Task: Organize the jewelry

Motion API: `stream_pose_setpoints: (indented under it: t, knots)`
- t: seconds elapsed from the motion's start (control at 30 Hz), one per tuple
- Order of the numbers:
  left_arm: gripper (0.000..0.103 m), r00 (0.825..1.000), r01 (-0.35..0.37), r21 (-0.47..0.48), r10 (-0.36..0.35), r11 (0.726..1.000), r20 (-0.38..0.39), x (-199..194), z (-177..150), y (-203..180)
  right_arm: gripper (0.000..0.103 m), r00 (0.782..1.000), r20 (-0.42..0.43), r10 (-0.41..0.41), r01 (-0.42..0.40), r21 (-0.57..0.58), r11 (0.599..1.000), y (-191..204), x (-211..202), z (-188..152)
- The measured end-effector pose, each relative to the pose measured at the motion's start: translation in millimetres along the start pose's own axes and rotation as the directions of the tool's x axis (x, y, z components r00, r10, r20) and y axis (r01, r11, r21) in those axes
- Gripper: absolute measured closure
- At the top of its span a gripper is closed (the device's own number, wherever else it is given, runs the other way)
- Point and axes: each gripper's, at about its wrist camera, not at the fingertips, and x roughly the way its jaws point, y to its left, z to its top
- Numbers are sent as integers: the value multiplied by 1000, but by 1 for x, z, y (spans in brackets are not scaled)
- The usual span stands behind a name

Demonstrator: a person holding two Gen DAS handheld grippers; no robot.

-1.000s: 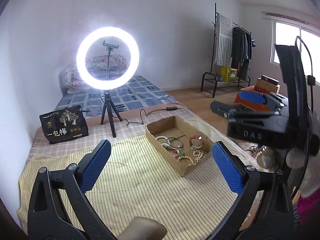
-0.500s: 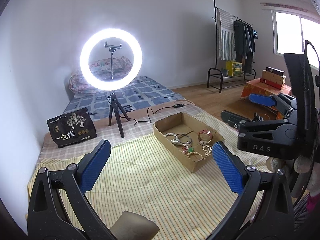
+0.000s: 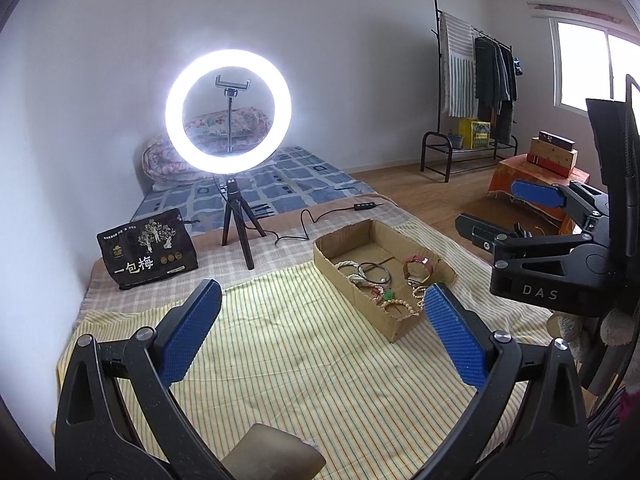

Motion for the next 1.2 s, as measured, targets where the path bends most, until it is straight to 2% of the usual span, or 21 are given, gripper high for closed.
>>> stream_pose_setpoints:
  t: [1.2]
  knots:
    - [0,1000,-2,6,2,1000,-2,2,-2,-7,17,1000,-21,-1,0,-55,998,5,8,-6]
